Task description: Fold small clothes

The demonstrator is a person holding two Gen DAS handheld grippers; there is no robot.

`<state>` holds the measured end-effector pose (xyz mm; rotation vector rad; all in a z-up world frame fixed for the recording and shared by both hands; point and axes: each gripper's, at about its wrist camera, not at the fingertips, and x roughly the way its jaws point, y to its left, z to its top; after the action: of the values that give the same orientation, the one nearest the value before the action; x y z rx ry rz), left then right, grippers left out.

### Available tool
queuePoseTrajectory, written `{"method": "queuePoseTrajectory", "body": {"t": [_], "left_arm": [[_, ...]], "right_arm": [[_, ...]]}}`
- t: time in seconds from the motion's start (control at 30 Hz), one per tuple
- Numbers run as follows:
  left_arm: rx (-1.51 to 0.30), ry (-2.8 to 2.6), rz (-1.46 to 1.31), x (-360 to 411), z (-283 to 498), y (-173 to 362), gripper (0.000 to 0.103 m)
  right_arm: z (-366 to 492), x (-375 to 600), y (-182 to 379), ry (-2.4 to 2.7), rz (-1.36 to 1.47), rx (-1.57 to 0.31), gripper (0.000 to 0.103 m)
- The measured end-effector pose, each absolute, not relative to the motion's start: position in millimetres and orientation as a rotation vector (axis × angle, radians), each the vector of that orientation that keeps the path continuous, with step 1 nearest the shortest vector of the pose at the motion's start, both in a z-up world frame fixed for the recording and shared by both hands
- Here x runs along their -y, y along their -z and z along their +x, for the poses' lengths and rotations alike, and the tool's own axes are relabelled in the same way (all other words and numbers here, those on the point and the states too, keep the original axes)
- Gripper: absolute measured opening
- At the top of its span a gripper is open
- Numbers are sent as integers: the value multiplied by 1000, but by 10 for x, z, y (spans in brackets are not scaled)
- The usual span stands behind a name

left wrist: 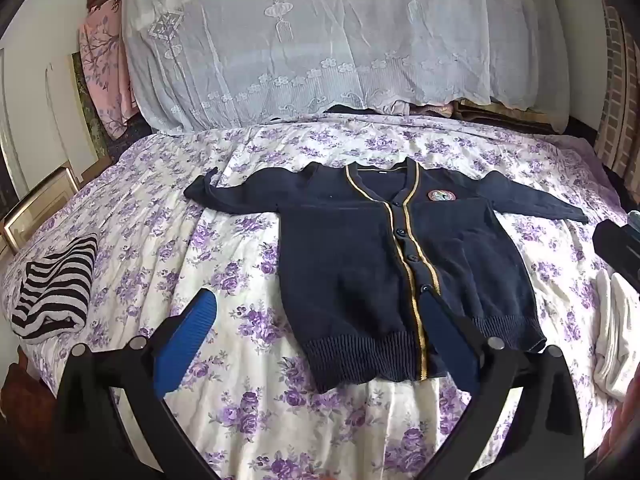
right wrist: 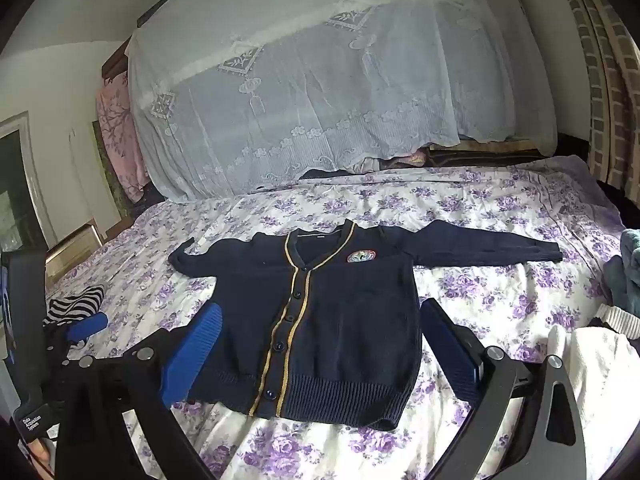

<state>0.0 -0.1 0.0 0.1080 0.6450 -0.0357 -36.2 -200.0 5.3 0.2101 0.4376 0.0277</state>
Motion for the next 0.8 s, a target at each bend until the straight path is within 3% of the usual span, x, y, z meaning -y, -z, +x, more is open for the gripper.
{"method": "queuePoseTrajectory", "body": {"t": [0.8], "left_arm": [[-636, 21, 110, -72, -32, -17, 99]], "right_arm": [[-344, 1997, -56, -31, 216, -442, 100]]}}
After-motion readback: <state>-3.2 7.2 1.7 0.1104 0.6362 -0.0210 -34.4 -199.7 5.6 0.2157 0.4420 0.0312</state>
